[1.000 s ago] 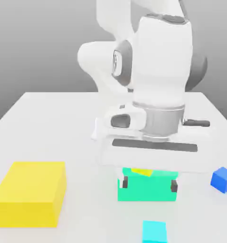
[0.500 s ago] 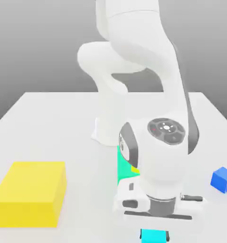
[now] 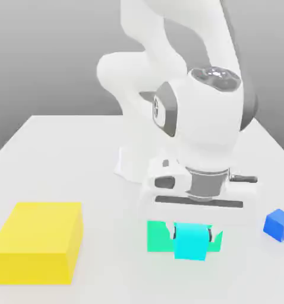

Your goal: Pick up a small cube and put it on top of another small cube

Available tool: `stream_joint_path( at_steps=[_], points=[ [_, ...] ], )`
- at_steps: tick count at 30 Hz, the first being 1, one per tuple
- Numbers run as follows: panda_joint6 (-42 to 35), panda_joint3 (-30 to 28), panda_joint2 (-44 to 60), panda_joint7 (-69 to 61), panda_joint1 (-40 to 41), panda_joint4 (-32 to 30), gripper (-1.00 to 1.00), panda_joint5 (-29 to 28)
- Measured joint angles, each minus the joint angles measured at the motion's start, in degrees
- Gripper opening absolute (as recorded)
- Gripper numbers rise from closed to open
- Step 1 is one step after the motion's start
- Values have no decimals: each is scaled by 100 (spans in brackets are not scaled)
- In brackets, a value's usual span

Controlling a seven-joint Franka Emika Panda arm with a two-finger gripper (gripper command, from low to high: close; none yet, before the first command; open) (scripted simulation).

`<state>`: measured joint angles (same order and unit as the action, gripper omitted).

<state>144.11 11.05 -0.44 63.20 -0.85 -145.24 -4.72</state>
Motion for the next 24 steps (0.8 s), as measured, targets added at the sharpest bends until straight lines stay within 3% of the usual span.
stream_joint_path(
  at_steps=[14, 20, 21, 24],
  points=[
    [-1300, -261, -2907, -996, -574, -1532, -100, 980],
    [-211, -178, -2300, -1077, -584, -2005, -100, 1093],
    [-68, -163, -2198, -1075, -577, -2048, 100, 1096],
    [-68, -163, -2198, -1075, -577, -2048, 100, 1096]
  ],
)
